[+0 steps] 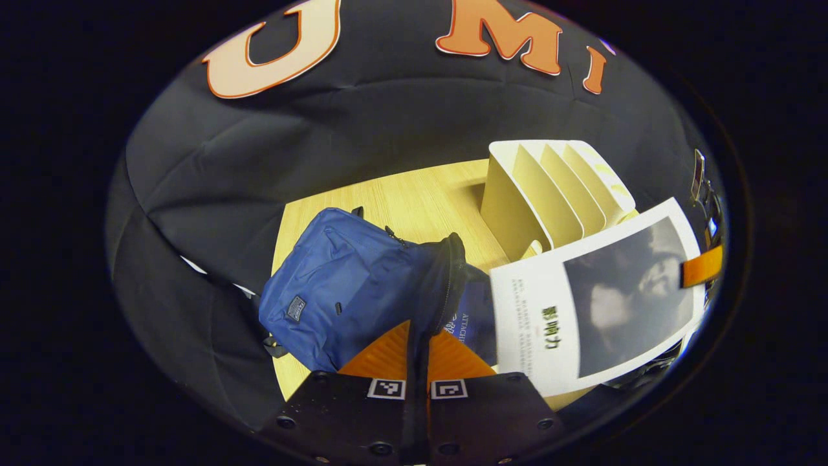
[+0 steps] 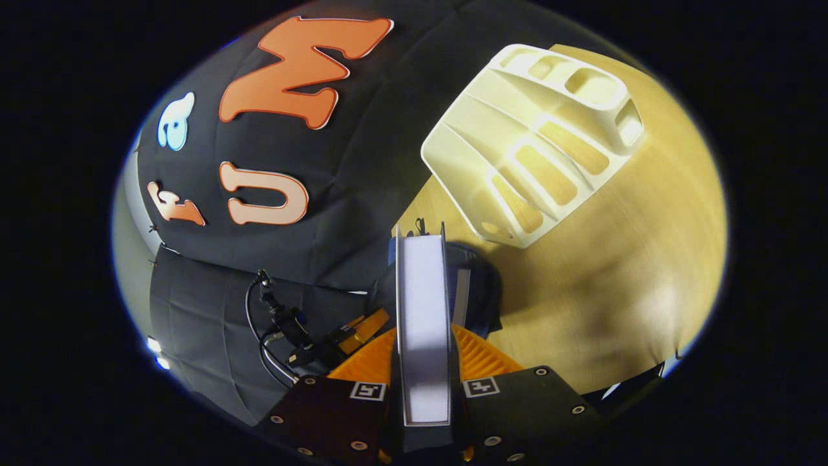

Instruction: Open the schoolbag, grab two books from the bookshelf and put them into the schoolbag.

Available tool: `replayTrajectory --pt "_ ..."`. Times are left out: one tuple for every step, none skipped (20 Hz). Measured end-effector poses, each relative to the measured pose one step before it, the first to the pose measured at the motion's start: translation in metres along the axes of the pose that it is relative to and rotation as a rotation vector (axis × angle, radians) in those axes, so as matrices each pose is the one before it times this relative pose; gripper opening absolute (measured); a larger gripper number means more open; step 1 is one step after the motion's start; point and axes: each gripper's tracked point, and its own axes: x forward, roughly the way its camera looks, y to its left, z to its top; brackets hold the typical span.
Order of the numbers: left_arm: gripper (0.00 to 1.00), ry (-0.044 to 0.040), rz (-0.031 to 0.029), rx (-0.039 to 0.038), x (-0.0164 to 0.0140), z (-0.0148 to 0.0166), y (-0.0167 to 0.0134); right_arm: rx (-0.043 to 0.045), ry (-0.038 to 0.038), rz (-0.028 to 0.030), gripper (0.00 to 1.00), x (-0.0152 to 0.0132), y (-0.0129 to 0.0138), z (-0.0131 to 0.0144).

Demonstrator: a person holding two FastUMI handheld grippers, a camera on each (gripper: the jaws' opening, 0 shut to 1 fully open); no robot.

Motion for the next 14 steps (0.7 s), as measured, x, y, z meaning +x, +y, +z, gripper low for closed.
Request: replayTrajectory --pt "0.0 0.00392 -0.0012 0.00478 0.00065 -0.00001 -0.0007 -0.00894 -0.00143 -0.00346 0.29 0.01058 -0.00428 -0.0052" --pt "0.0 0.00338 -0.00101 0.00284 0.00063 0.00007 -0.00014 0.00374 -0.00536 -0.00858 0.29 0.01159 -0.00397 -0.00475" --pt "0.0 0.00186 -0.0016 0.00105 0.00126 0.00126 -0.00037 0.00702 -0.00282 0.00241 0.29 0.01193 -0.00198 -0.00548" --pt "0.0 0.00334 0.00001 0.00219 0.00014 -0.00076 0.00053 0.02011 0.0033 0.00357 0.29 0.00745 0.00006 -0.00653" --pt "0.0 0.00291 -0.00236 0.00073 0.00098 0.00012 -0.00043 0.01365 -0.0011 0.01043 0.29 0.00921 -0.00026 -0.00575" --pt "0.0 0.00193 0.00081 0.00284 0.00057 0.00028 0.00037 0.00847 -0.00083 0.0041 0.29 0.00907 -0.00142 -0.00382" --pt "0.0 0.0032 -0.00313 0.00003 0.00042 -0.00018 -0.00111 0.00449 0.00455 -0.00315 0.29 0.00806 -0.0022 -0.00569" --pt "0.0 -0.00028 0.0026 0.00503 0.00106 0.00026 0.00124 0.0068 -0.01539 0.00295 0.29 0.00772 -0.00099 0.00015" --pt "0.0 -0.00031 0.00067 0.00175 -0.00007 0.00058 0.00017 0.0107 -0.01107 0.00183 0.29 0.00754 -0.00103 -0.00061" --pt "0.0 -0.00413 0.00134 0.00239 -0.00029 0.00178 -0.00025 0.02058 -0.02952 0.00615 0.29 0.00975 -0.00247 0.00171" --pt "0.0 0.00044 0.00122 0.00335 0.00016 0.00066 -0.00087 0.01739 -0.02024 0.00514 0.29 0.00783 0.0002 0.00257" --pt "0.0 0.00074 -0.00275 0.00152 0.0005 -0.00013 -0.0015 0.02429 -0.02343 0.00472 0.29 0.0064 0.00091 0.00358" --pt "0.0 0.00268 -0.00301 0.00323 0.00072 0.00063 -0.00153 0.0162 -0.00445 0.00227 0.28 0.00455 -0.0002 -0.00004" --pt "0.0 0.00483 -0.00519 -0.0008 0.00172 -0.00147 -0.00084 0.01158 -0.02013 0.00295 0.29 0.00608 0.00039 0.00166"
